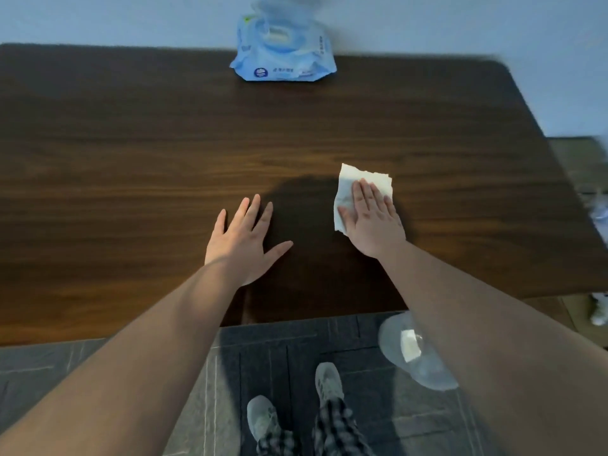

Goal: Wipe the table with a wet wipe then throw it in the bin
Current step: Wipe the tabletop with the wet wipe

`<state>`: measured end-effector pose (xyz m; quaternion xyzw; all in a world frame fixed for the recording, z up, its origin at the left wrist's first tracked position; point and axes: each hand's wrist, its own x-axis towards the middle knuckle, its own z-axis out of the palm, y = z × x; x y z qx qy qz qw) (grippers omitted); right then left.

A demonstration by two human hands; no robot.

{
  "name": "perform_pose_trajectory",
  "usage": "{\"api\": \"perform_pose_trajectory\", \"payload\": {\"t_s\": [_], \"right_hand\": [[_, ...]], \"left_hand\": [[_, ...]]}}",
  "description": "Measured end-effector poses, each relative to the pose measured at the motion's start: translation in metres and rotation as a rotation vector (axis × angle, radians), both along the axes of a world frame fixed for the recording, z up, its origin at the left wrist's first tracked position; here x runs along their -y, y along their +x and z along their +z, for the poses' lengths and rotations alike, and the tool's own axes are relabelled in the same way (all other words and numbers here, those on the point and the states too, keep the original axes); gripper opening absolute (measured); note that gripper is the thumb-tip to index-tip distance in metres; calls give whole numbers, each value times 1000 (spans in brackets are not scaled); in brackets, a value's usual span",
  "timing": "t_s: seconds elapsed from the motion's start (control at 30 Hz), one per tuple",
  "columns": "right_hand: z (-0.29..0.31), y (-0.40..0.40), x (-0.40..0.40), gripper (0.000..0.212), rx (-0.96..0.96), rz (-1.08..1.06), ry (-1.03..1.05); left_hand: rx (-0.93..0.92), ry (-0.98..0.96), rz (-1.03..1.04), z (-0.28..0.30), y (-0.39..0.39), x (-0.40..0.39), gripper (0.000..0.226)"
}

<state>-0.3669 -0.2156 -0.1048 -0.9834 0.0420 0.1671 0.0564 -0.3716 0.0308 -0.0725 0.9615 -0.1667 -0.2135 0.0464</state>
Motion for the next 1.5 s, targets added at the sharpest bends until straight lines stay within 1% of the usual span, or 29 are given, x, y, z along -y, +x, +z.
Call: {"api": "perform_pose_trajectory", "payload": {"t_s": [0.2,0.37,0.47,0.57,0.73,0.97,1.13,1.23,1.3,1.4,1.5], "right_hand": [[5,-25,124,66,-24,-257,-42],[10,-54,206,67,-22,-454,-41],[12,-71,239,68,-11,-532,-40],[13,-85,260,68,-7,-589,-51],[13,-102,272,67,-12,-646,-47],[9,-115,247,68,-35,-635,-58],[8,-107,202,67,-41,-492,-46],[7,-99,165,66,-13,-378,-59],[8,-90,134,66,-17,-320,-30],[8,-73,78,66,-48,-211,11],[5,-58,15,67,-30,-66,25]], "left_hand": [[-3,16,-178,-4,14,101,83],[17,-3,-265,-6,17,163,85],[0,2,-298,-11,13,187,86],[-7,15,-275,-18,11,193,88],[-34,27,-294,-19,13,192,89],[-62,-30,-237,-12,10,193,86],[-60,-37,-189,-7,3,169,80],[-66,-54,-132,-6,0,136,79],[-56,-57,-100,-4,-1,106,79],[-52,-41,-36,-2,-5,55,80],[-41,-20,69,-2,-13,1,85]]}}
